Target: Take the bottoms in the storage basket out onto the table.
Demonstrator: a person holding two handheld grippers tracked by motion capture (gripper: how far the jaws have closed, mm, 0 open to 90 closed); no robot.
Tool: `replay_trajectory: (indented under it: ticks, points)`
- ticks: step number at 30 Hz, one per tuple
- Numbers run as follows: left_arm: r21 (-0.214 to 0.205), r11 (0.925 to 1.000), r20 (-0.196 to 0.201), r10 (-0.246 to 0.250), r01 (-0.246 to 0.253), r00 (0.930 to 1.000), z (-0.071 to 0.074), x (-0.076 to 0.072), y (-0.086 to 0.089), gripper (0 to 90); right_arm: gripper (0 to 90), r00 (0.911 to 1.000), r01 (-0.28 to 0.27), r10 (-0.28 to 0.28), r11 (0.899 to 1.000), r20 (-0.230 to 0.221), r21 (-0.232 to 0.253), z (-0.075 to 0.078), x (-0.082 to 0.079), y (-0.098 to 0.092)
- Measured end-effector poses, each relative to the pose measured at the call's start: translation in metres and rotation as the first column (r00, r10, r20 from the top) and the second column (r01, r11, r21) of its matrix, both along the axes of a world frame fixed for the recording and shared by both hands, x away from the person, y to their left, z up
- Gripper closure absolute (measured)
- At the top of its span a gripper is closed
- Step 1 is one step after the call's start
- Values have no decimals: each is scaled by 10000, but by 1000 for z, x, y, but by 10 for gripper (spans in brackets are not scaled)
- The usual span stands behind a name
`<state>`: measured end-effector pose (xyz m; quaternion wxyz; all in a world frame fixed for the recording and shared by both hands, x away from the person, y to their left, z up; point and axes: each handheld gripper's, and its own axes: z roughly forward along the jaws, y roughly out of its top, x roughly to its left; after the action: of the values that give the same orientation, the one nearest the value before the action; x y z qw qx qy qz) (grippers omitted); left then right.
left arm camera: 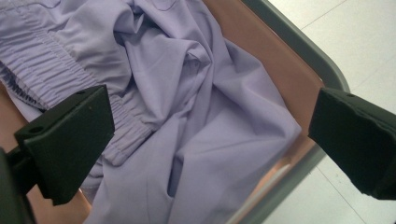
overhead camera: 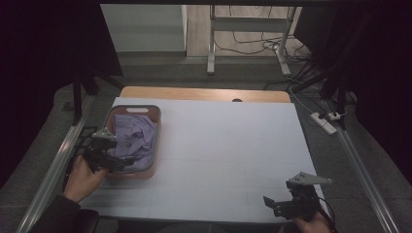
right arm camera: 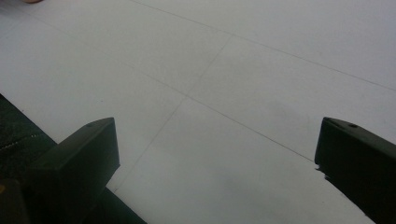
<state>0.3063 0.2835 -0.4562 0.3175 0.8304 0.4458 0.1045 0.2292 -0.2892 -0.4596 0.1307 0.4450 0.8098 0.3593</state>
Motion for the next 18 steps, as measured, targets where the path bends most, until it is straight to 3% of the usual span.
replay_trajectory:
  ticks: [18]
  points:
    - [208, 9998, -140, -2, 5, 9999, 1, 24, -3, 2, 0, 10000, -26, 26, 10000, -66, 65, 0, 1, -1]
